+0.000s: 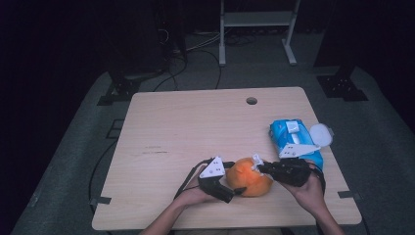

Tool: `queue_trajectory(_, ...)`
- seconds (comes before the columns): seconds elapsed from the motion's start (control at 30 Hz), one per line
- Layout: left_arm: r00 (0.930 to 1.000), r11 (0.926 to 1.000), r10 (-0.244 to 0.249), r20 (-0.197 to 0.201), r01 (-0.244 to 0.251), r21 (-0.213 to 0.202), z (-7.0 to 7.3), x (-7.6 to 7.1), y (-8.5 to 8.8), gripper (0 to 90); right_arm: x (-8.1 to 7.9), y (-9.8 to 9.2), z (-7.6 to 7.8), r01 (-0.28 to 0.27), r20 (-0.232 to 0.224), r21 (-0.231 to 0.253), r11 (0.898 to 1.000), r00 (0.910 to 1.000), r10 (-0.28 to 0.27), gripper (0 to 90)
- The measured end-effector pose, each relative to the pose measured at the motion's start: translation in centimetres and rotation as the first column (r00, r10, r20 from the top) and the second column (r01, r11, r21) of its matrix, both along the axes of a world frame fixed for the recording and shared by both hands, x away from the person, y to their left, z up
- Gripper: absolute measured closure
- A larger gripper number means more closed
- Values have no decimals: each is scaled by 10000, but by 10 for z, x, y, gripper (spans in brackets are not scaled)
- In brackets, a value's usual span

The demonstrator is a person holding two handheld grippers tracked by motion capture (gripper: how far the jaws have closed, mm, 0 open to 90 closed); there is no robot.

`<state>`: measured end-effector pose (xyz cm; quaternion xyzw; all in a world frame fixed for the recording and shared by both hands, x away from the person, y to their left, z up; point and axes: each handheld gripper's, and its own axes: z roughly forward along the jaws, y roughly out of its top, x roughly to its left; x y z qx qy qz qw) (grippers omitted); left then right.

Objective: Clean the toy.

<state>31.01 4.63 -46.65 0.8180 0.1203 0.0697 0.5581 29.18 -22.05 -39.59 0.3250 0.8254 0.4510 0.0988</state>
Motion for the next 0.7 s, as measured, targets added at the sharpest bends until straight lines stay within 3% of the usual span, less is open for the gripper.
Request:
queue_trajectory(0.1, 9999, 10000, 34, -96, -34, -7, 4, -1, 2, 256, 1, 1, 0, -60, -54, 223, 9997, 10000, 62, 831)
queue_trajectory(0.2, 9998, 10000, -12, -180, 12, 12, 17, -4, 3, 332, 0, 0, 4, -37, -45, 574, 9983, 10000, 40, 831)
queue_trajectory(0.3, 10000, 10000, 20, 59, -20, -8, 41, -8, 9, 347, -1, -3, 9, 3, -31, 1055, 9944, 10000, 0, 833)
queue_trajectory(0.4, 9989, 9989, 87, 460, -107, 448, 69, -17, 16, 349, -1, -4, 13, -119, -178, 1902, 9817, 9997, 156, 833)
queue_trajectory(0.5, 9988, 9980, 99, 483, -129, 618, 88, -24, 22, 349, 1, 3, 9, -246, -391, 2148, 9764, 9987, 337, 833)
queue_trajectory(0.57, 9992, 9943, 163, 369, -201, 1051, 89, -25, 22, 349, 3, 9, 1, -304, -679, 1995, 9794, 9967, 448, 833)
queue_trajectory(0.63, 9993, 9836, 320, 180, -347, 1773, 76, -22, 17, 344, 8, 18, -14, -271, -1096, 1487, 9885, 9930, 437, 833)
queue_trajectory(0.67, 9992, 9823, 397, -5, -389, 1834, 68, -19, 16, 338, 10, 20, -19, -241, -1166, 1304, 9912, 9924, 395, 833)
queue_trajectory(0.7, 9987, 9877, 447, -264, -402, 1510, 64, -17, 17, 333, 12, 21, -23, -173, -1264, 1162, 9931, 9915, 320, 833)
